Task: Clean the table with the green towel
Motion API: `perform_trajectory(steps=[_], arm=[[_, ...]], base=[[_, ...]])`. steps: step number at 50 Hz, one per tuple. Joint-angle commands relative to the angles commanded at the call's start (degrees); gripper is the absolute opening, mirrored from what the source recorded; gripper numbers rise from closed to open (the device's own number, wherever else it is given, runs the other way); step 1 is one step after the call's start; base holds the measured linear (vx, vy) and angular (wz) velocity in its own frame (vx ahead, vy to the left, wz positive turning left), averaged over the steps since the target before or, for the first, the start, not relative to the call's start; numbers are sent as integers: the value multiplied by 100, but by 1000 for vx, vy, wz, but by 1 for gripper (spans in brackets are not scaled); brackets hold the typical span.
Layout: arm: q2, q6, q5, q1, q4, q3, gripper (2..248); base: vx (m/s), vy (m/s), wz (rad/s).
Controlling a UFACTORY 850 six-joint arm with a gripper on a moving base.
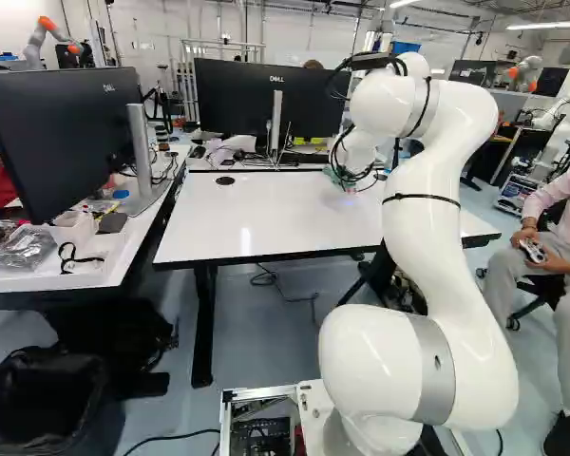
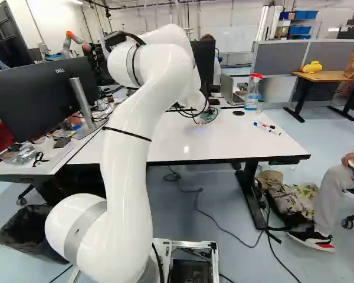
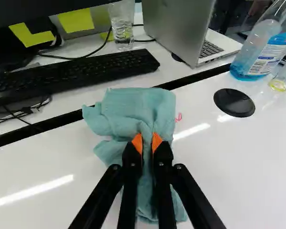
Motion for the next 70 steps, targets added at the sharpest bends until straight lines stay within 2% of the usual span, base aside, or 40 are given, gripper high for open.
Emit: perform_trajectory(steps=[20, 36, 56, 70], arm=[[-197, 0, 0, -246, 0, -283, 42], [-568, 0, 0, -356, 0, -822, 42], [-1013, 0, 0, -223, 0, -1475, 42], [-940, 0, 0, -67, 0, -1368, 42]], base=[[0, 0, 0], [0, 0, 0], [0, 0, 0], [0, 0, 0]])
